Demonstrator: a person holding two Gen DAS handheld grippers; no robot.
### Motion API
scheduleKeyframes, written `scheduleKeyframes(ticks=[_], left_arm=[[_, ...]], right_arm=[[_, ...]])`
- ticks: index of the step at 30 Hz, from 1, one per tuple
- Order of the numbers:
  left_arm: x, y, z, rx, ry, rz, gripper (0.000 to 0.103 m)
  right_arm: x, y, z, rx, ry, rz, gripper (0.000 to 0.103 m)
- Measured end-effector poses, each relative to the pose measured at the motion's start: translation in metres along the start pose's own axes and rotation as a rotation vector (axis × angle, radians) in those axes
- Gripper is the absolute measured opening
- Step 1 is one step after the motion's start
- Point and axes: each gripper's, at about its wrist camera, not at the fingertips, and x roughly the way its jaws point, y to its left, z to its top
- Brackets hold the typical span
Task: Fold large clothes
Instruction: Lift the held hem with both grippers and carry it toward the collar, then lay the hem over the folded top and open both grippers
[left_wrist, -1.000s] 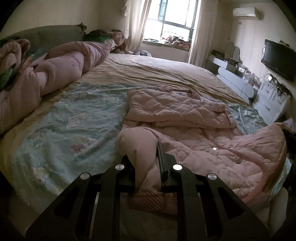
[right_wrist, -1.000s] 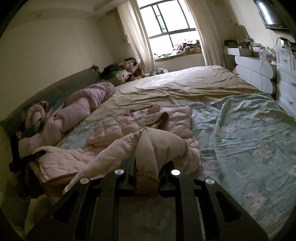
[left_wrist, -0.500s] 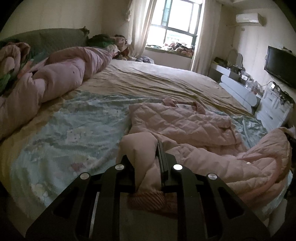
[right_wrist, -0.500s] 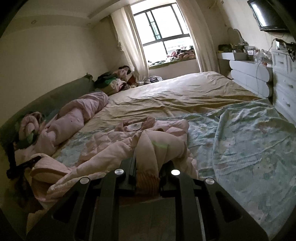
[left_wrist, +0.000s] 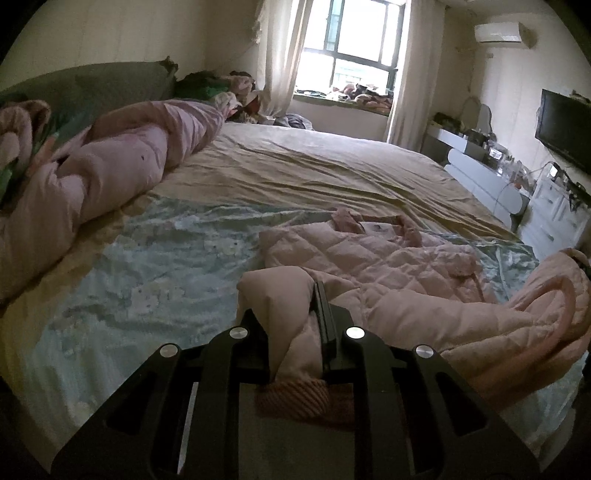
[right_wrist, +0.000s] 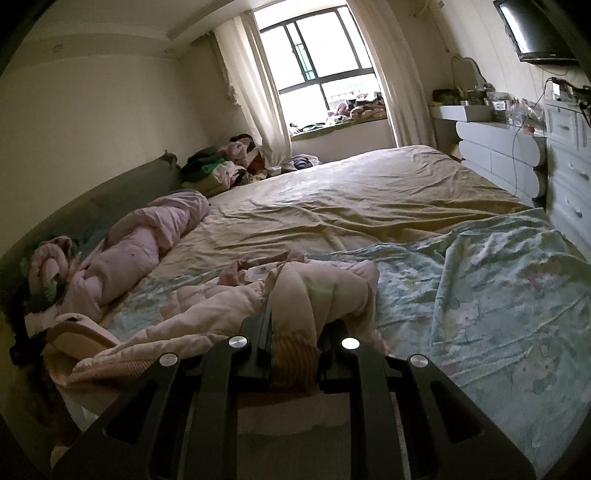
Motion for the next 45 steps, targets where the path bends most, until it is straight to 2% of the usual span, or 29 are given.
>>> scheduleKeyframes(ticks=[8,21,33,43,45], left_arm=[[0.027,0.001,0.025,0.008,-0.002,0.009,0.011],[0.073,0.004,0.046,0.008,0.008,0.026,0.012],[0.112,0.011,0.059,-0.006,0.039,0.015,0.013],[0.147,0.003,0.062,0.039,0.077,0.052,0.013],[0.151,0.003,0.062,0.027,0.083,0.052,0.013]], right_arm=[[0.031,-0.004,0.021,-0.006,0.002,-0.035,0.016],[0.096,-0.015,0.051,-0.011,0.037,-0.095,0.016],[0.145,-0.025,0.061,0.011,0.103,-0.146,0.016],[0.188,-0.041,0.059,0.065,0.185,-0.197,0.016],[0.193,-0.043,0.059,0.080,0.191,-0.193,0.020]])
